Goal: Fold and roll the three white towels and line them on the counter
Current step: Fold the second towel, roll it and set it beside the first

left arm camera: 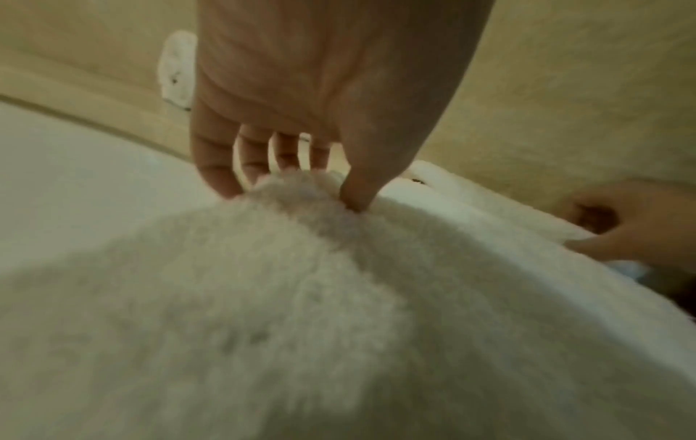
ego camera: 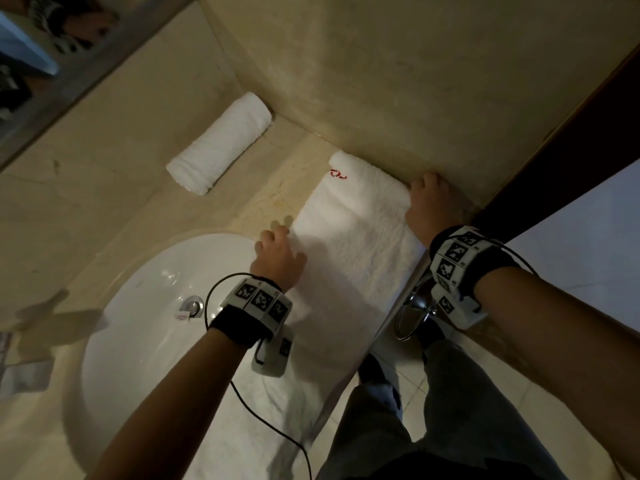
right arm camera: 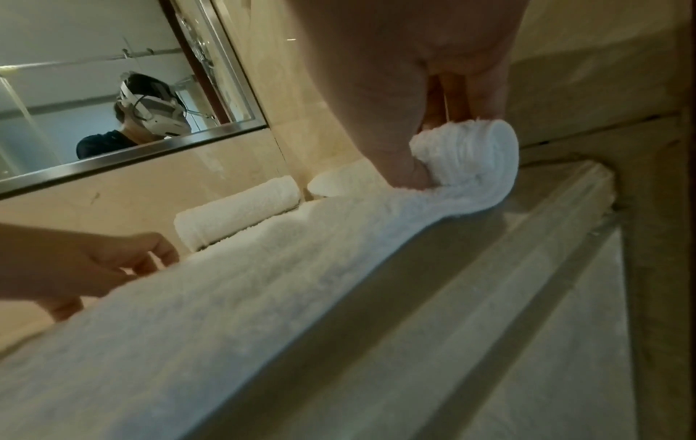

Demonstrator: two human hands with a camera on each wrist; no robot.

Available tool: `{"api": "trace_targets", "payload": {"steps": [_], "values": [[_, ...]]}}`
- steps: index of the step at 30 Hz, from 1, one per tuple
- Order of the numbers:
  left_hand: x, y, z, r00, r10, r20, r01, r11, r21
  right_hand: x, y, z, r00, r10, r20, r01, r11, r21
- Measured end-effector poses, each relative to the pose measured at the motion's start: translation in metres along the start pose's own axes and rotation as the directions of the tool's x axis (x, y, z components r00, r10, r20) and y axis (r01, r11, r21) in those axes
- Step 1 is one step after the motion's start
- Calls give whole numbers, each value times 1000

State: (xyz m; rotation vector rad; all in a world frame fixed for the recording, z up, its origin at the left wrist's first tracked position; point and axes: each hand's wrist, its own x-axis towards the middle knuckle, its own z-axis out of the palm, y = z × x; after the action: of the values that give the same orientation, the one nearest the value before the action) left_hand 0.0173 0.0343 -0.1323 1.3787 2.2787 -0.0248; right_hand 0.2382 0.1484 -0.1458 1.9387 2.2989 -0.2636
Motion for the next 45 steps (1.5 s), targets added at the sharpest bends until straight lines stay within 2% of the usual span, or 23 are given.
{"api": "trace_targets", "payload": {"steps": [2, 4, 7, 8, 10, 12, 14, 18, 20, 23, 26, 28, 30, 33, 36, 39, 42, 45], "values": [[10, -3, 5, 999, -39, 3, 39, 999, 7, 1, 2, 3, 999, -10, -46, 11, 1000, 6], [18, -4, 6, 997, -69, 31, 71, 996, -51, -1, 2, 1, 988, -91, -127, 86, 995, -50], [29, 12, -3, 999, -42, -30, 44, 996, 77, -2, 9, 5, 984, -158, -77, 151, 985, -89], [34, 23, -9, 998, -7, -69, 13, 996, 83, -2, 10, 7, 982, -181, -54, 175, 979, -110], [49, 49, -19, 981, 157, -113, -152, 987, 49, -3, 8, 6, 971, -238, -34, 231, 962, -144], [66, 75, -26, 919, 373, -128, -365, 927, 84, -5, 7, 6, 965, -261, -5, 256, 951, -176], [84, 98, -29, 844, 525, -108, -509, 848, 145, -8, 6, 5, 959, -282, -9, 275, 941, -199], [106, 126, -28, 740, 668, 77, -638, 661, 395, -8, 2, 5, 964, -265, -14, 260, 954, -152], [111, 133, -28, 715, 679, 164, -646, 553, 527, -8, 3, 6, 966, -257, -40, 248, 957, -151], [112, 139, -32, 747, 636, 195, -602, 523, 603, -8, 7, 12, 943, -319, -93, 299, 937, -179], [110, 139, -32, 756, 635, 160, -579, 533, 617, -15, 11, 19, 939, -334, -84, 328, 942, -74], [109, 134, -27, 745, 650, 149, -582, 526, 620, -17, 14, 23, 952, -265, -153, 274, 961, 35], [108, 124, -24, 742, 653, 154, -594, 533, 603, -16, 18, 20, 975, -154, -161, 183, 965, 186], [111, 109, -22, 741, 654, 155, -628, 591, 507, -12, 25, 14, 988, -40, -151, 81, 958, 276], [112, 100, -20, 748, 654, 117, -630, 642, 437, -9, 23, 8, 997, 36, -72, -12, 949, 314], [108, 102, -18, 799, 594, 95, -567, 692, 447, -7, 20, 12, 999, 16, 37, -27, 947, 321], [103, 110, -20, 837, 545, 51, -488, 700, 521, -10, 20, 10, 1000, 6, 17, -10, 957, 290], [100, 119, -25, 831, 554, 50, -478, 665, 573, -15, 16, 5, 1000, -18, -13, 20, 980, 197]]}}
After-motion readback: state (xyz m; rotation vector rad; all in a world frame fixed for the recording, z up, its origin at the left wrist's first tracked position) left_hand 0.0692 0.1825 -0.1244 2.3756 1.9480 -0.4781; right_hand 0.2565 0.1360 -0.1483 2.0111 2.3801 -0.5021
